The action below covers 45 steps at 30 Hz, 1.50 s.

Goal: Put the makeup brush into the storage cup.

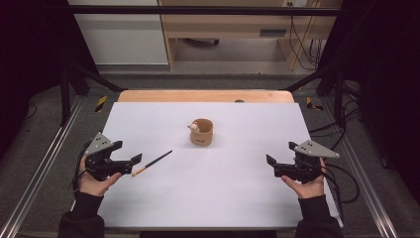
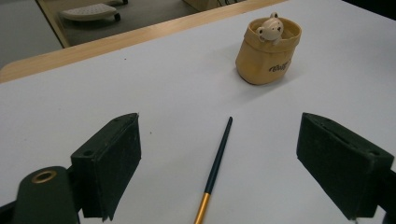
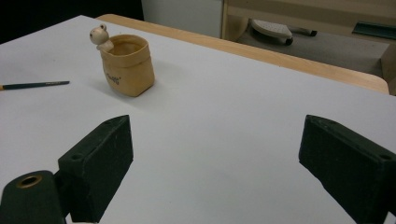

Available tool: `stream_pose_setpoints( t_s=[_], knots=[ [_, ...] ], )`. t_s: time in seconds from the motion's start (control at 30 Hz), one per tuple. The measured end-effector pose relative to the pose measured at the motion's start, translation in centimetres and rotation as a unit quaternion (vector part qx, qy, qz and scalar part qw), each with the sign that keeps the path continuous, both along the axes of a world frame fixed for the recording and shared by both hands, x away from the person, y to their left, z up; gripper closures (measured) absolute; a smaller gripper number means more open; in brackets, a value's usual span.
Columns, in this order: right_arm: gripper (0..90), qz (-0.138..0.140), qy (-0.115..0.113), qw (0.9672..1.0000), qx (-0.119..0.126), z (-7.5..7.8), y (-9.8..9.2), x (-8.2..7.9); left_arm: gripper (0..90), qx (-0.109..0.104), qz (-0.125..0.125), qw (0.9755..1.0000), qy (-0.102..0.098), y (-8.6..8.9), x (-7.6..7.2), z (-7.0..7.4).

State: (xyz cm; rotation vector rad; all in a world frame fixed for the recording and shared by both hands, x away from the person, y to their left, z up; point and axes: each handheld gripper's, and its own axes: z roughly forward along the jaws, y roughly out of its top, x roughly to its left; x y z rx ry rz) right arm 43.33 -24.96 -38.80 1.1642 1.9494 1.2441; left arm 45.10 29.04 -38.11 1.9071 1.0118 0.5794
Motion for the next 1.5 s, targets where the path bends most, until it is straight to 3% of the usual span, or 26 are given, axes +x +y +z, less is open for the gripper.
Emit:
stream_pose_setpoints(
  t_s=[0.23,0.33,0.43,0.57,0.8,1.03,1.3,1.5],
  knots=[
    [9.9,0.002,0.007,0.9999,-0.011,0.0,0.4,0.0,15.0,0.019,-0.005,0.9998,0.01,-0.5,1.3,0.4],
    [9.9,0.002,0.007,0.9999,-0.013,0.0,0.4,0.0,15.8,0.042,-0.012,0.9989,0.018,-0.8,1.7,0.4],
    [10.0,0.003,0.008,0.9999,-0.014,0.0,0.5,0.0,17.1,0.077,-0.023,0.9962,0.033,-1.4,2.2,0.3],
    [10.3,0.005,0.007,0.9998,-0.018,0.0,0.5,0.0,19.1,0.103,-0.033,0.993,0.046,-1.9,2.9,-0.1],
    [10.8,0.003,0.006,0.9998,-0.019,0.1,0.3,-0.1,23.0,0.148,-0.06,0.9841,0.077,-3.2,4.0,-1.8],
    [11.4,0.005,0.006,0.9997,-0.021,0.1,0.3,-0.2,32.4,0.186,-0.083,0.9727,0.111,-4.2,5.3,-3.5],
    [11.5,0.006,0.006,0.9997,-0.024,0.1,0.3,-0.1,42.7,0.216,-0.098,0.9593,0.153,-4.5,6.7,-5.1],
    [11.5,0.006,0.009,0.9996,-0.026,0.0,0.4,-0.1,51.4,0.236,-0.106,0.9507,0.171,-4.8,7.3,-6.1]
  ],
)
